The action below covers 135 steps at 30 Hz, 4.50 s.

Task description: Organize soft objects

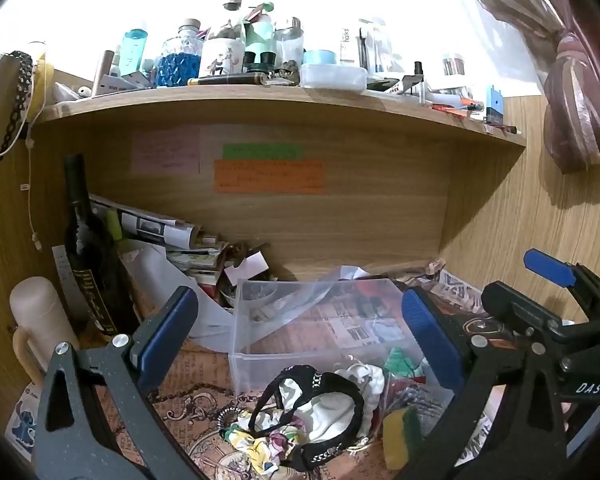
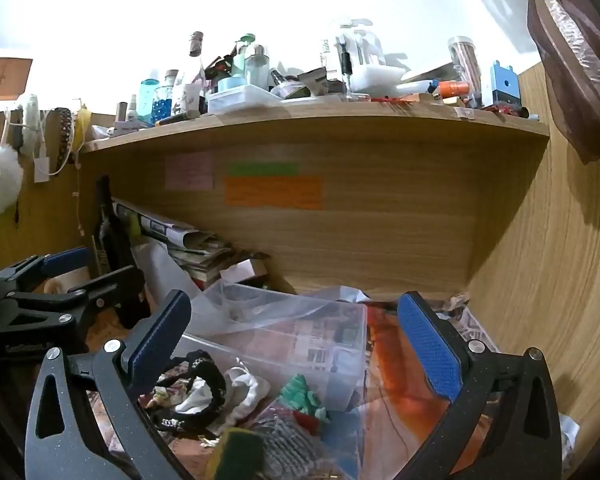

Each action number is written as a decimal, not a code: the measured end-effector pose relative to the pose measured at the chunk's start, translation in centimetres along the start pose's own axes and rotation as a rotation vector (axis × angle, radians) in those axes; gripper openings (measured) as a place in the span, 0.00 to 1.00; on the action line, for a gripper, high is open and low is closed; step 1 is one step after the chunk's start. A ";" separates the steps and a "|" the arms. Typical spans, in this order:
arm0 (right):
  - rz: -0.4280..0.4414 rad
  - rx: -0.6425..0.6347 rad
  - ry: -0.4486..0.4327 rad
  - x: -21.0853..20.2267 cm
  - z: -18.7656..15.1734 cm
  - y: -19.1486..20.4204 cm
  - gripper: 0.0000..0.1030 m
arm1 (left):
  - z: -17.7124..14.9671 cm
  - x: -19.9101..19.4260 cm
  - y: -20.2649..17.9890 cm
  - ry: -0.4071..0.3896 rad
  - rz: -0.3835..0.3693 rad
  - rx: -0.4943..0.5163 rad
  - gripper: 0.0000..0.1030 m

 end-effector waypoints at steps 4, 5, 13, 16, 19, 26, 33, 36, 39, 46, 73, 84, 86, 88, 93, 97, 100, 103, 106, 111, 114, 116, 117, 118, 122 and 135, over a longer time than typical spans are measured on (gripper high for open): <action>0.002 -0.001 0.006 0.1 -0.2 0.0 1.00 | 0.3 -0.1 0.0 0.005 -0.011 0.010 1.00; 0.001 -0.001 0.007 0.1 -0.3 0.1 1.00 | 0.4 -0.1 -0.1 0.006 -0.012 0.010 1.00; 0.014 0.014 0.002 0.0 0.1 0.3 1.00 | 0.4 -0.2 -0.2 -0.007 -0.007 0.002 1.00; 0.016 0.017 0.002 0.1 0.1 0.3 1.00 | 0.4 -0.3 -0.1 -0.007 -0.007 0.004 1.00; 0.019 0.020 0.001 0.2 0.0 0.2 1.00 | 0.4 -0.3 -0.1 -0.009 -0.007 0.003 1.00; 0.025 0.026 0.005 0.2 0.0 0.4 1.00 | 0.3 -0.3 -0.1 -0.010 -0.007 0.002 1.00; 0.026 0.031 0.005 0.2 0.0 0.4 1.00 | 0.4 -0.3 0.0 -0.010 -0.006 0.003 1.00; 0.028 0.033 0.005 0.2 0.0 0.4 1.00 | 0.4 -0.3 0.0 -0.011 -0.006 0.003 1.00; 0.028 0.032 0.005 0.2 0.0 0.4 1.00 | 0.4 -0.3 0.0 -0.011 -0.006 0.003 1.00; 0.028 0.032 0.003 0.1 0.0 0.5 1.00 | 0.5 -0.3 0.0 -0.012 -0.005 0.004 1.00; 0.040 0.040 0.001 0.0 0.1 0.9 1.00 | 0.5 -0.3 0.0 -0.013 -0.007 0.003 1.00; 0.052 0.051 0.007 0.1 0.1 0.8 1.00 | 0.4 -0.4 0.0 -0.009 -0.007 0.003 1.00; 0.054 0.050 0.009 0.2 0.0 0.8 1.00 | 0.3 -0.3 0.0 -0.005 -0.007 0.003 1.00; 0.057 0.047 0.014 0.3 -0.1 0.9 1.00 | 0.2 -0.2 0.1 0.000 -0.007 0.003 1.00; 0.069 0.043 0.041 1.0 -0.9 0.9 1.00 | -0.6 0.7 0.4 0.026 -0.011 -0.002 1.00; 0.072 0.045 0.085 1.7 -2.3 0.6 0.99 | -1.8 1.5 1.1 0.067 -0.007 -0.008 0.97; 0.075 0.050 0.130 2.3 -3.4 0.2 0.94 | -3.1 2.3 1.7 0.113 0.004 -0.005 0.89; 0.088 0.059 0.181 2.9 -4.7 0.0 0.87 | -4.5 3.0 2.2 0.157 0.009 -0.006 0.88; 0.104 0.063 0.227 3.4 -6.0 0.1 0.82 | -5.8 3.5 2.5 0.193 0.004 -0.006 0.88; 0.119 0.057 0.294 4.3 -8.1 0.3 0.75 | -7.8 4.9 2.0 0.269 -0.027 -0.006 0.82; 0.121 0.066 0.342 4.9 -9.6 0.0 0.68 | -9.0 6.0 1.2 0.320 -0.060 -0.011 0.81; 0.122 0.074 0.370 5.2 -10.4 -0.2 0.65 | -9.7 6.6 0.5 0.348 -0.082 -0.010 0.80; 0.120 0.078 0.382 5.3 -10.8 -0.3 0.63 | -9.9 6.8 0.3 0.357 -0.089 -0.009 0.79; 0.118 0.084 0.395 5.5 -11.2 -0.6 0.61 | -10.1 7.2 -0.1 0.367 -0.098 -0.008 0.79; 0.112 0.105 0.442 6.1 -12.6 -1.2 0.57 | -10.7 8.2 -1.4 0.395 -0.126 -0.007 0.79; 0.163 0.132 0.534 7.3 -15.1 -2.2 0.49 | -13.2 12.0 -3.0 0.526 -0.161 -0.036 0.54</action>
Point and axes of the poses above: each gripper's, at about its wrist camera, not at the fingertips, and x roughly the way its jaws point, y to its left, z to its top, the point moved 9 cm from there along x, roughly the way its jaws point, and after that the axes turned 7 degrees about y, right-handed, at the moved point
